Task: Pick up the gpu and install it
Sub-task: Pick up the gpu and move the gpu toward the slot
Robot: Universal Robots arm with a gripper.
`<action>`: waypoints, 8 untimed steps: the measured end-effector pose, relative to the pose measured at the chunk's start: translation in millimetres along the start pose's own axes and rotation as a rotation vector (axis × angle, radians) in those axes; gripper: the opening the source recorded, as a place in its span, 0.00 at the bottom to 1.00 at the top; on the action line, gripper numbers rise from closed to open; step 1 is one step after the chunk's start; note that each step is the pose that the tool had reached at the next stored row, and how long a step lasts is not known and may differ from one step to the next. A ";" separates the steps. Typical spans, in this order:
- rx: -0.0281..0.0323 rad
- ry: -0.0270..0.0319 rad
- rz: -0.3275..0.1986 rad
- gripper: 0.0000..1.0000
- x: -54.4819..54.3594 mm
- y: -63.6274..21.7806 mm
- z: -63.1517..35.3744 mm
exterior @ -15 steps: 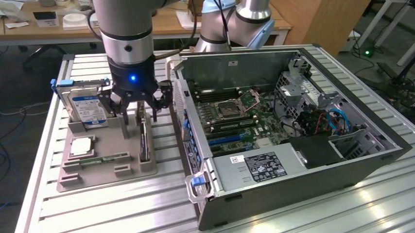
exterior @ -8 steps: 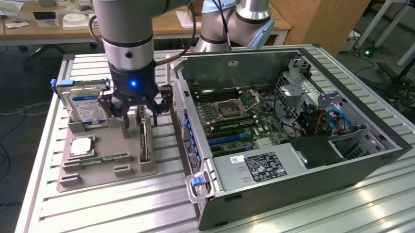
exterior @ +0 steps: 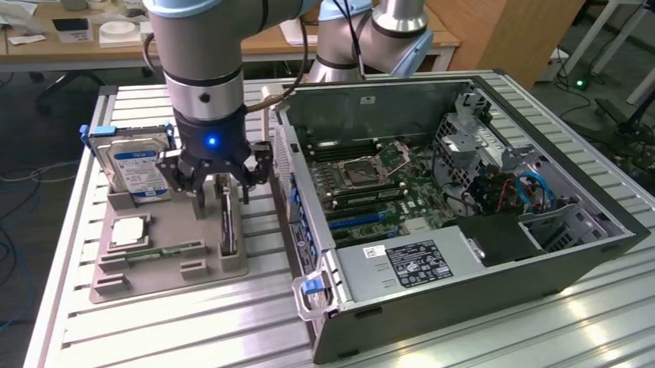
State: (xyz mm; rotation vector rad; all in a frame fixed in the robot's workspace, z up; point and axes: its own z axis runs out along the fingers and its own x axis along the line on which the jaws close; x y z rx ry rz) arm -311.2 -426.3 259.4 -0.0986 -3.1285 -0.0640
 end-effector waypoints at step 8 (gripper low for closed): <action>-0.0001 -0.0004 0.010 0.66 -0.2 -1.3 13.9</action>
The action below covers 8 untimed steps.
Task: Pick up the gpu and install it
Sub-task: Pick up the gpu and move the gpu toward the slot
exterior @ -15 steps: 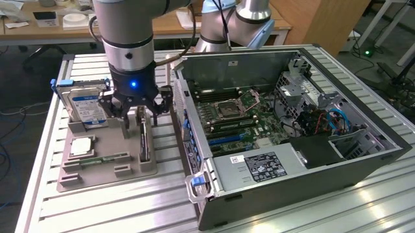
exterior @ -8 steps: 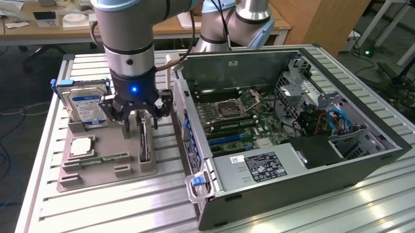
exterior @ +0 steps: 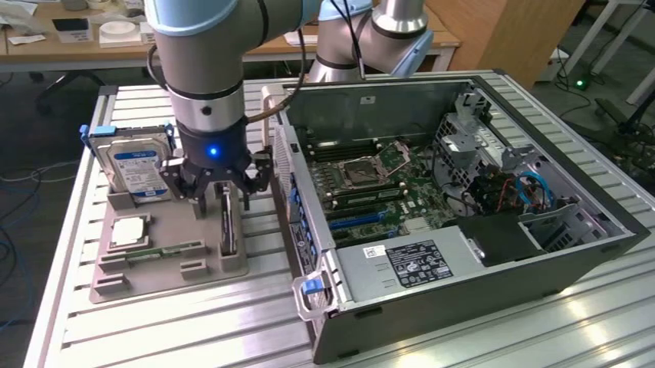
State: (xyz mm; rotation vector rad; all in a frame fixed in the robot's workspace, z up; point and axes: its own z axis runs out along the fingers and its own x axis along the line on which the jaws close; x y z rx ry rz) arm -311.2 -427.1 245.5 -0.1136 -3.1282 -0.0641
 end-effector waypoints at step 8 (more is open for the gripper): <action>-0.0001 -0.0003 0.007 0.66 -0.2 -0.6 13.7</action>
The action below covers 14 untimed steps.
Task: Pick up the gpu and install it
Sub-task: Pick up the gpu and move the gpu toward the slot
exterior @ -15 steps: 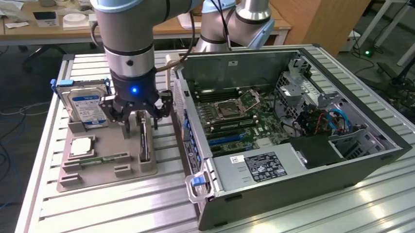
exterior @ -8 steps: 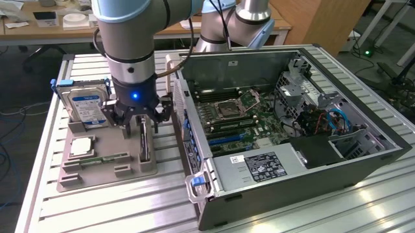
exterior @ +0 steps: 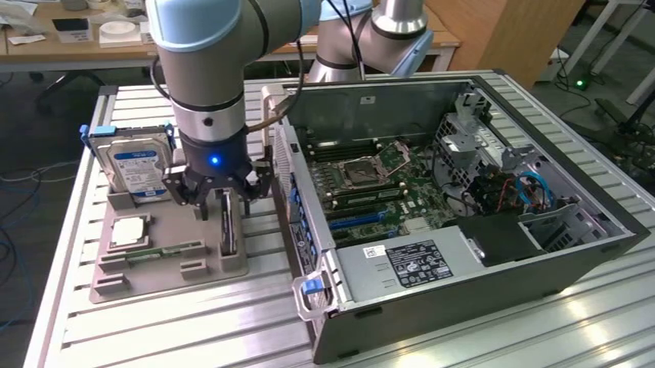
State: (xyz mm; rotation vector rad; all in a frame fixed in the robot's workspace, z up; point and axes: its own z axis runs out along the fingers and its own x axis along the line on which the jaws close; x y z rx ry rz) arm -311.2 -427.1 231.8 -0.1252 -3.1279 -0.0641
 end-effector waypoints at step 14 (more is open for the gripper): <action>0.0002 0.0000 0.001 0.66 -0.1 -0.4 10.5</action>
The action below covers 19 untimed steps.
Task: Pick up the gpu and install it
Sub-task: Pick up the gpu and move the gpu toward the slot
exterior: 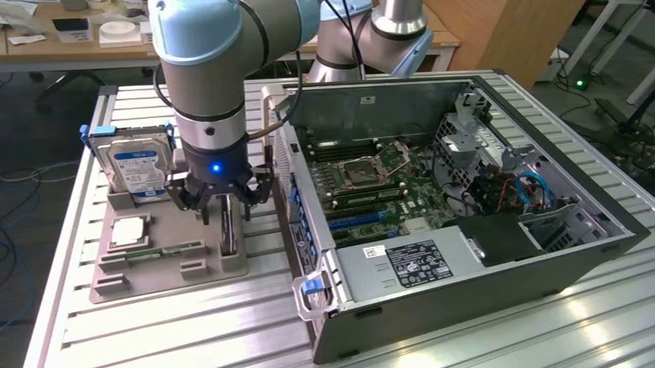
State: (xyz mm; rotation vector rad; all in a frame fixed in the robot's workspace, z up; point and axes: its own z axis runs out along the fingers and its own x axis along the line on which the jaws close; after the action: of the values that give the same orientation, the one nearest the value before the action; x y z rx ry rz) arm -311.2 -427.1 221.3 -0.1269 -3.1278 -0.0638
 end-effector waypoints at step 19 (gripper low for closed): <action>0.0013 0.0117 0.000 0.66 -1.8 5.6 11.4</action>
State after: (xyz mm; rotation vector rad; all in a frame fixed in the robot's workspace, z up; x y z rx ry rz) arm -309.1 -421.2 210.1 -0.1268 -3.1160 -0.0622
